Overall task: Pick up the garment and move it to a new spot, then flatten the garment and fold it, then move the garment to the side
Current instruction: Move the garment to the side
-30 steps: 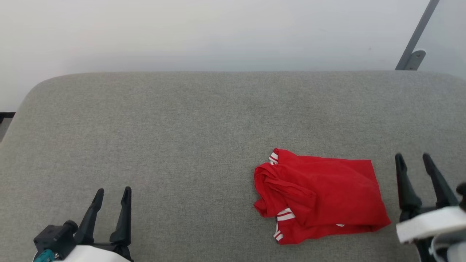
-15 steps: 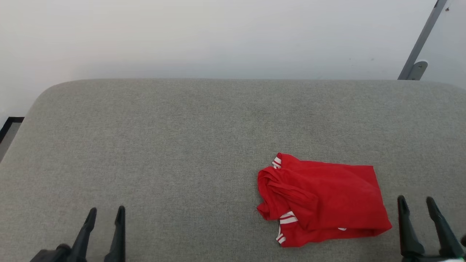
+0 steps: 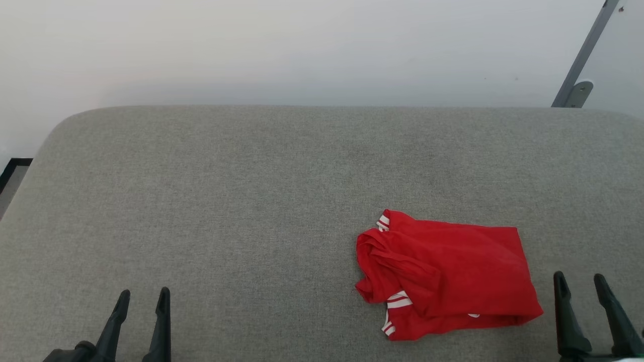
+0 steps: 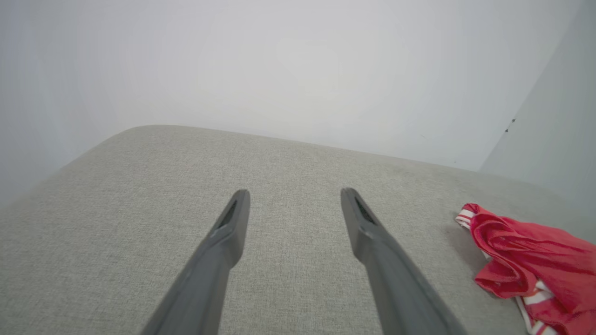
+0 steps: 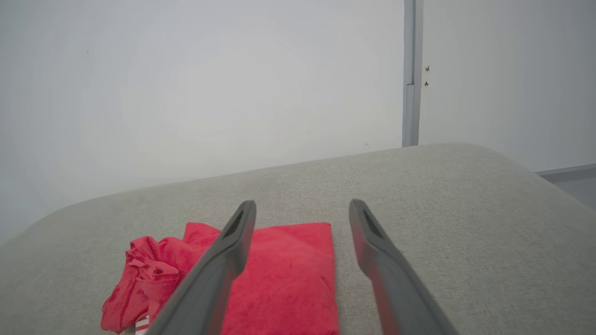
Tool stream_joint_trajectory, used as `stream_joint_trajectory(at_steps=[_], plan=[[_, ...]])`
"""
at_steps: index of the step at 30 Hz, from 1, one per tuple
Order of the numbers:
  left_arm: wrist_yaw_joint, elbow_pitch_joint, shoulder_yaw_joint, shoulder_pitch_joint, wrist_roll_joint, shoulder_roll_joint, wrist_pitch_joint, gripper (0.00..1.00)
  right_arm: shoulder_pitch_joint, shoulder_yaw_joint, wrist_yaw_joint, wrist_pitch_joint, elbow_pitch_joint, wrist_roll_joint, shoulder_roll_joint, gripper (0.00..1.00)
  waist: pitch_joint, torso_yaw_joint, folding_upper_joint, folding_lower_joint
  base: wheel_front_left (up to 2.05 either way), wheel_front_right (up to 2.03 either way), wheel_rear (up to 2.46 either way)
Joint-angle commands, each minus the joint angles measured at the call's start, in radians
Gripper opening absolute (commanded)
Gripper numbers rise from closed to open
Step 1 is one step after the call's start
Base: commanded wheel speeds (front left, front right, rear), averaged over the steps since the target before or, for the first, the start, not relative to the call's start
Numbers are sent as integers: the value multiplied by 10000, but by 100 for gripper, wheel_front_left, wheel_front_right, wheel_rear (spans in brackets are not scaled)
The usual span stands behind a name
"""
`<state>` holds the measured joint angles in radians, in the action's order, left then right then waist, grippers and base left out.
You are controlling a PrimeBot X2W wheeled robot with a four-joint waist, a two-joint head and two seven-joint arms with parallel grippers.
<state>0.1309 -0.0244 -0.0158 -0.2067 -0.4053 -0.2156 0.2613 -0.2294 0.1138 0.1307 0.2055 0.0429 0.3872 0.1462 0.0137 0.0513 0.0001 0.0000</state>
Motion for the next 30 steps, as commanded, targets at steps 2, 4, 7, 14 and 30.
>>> stream_joint_trajectory(at_steps=[2, 4, 7, 14, 30], plan=[[-7, 8, -33, 206, 66, 31, 49, 100, 267, -41, 0, -286, -53, -93, 124, 100, 62, 4, -1, 0, 0, 0, 0], [-7, 14, -57, 284, 55, 48, 49, 100, 505, 17, 0, -811, -268, -256, 205, 100, 162, -13, -1, 0, 0, 0, 0], [-7, -42, -212, 528, 54, -13, 49, 100, 1092, -41, 0, -1913, -517, -470, 385, 100, 423, -15, -1, 0, 0, 0, 0], [-7, -209, -689, 1472, -54, -206, 49, 100, 2763, -205, 0, -5136, -1191, -609, 1298, 100, 1145, 284, -1, 0, 0, 0, 0], [-7, -363, -1264, 2927, -399, -402, 49, 100, 3810, -464, 0, -10181, -1377, -64, 1854, 100, 2362, 825, -1, 0, 0, 0, 0]])
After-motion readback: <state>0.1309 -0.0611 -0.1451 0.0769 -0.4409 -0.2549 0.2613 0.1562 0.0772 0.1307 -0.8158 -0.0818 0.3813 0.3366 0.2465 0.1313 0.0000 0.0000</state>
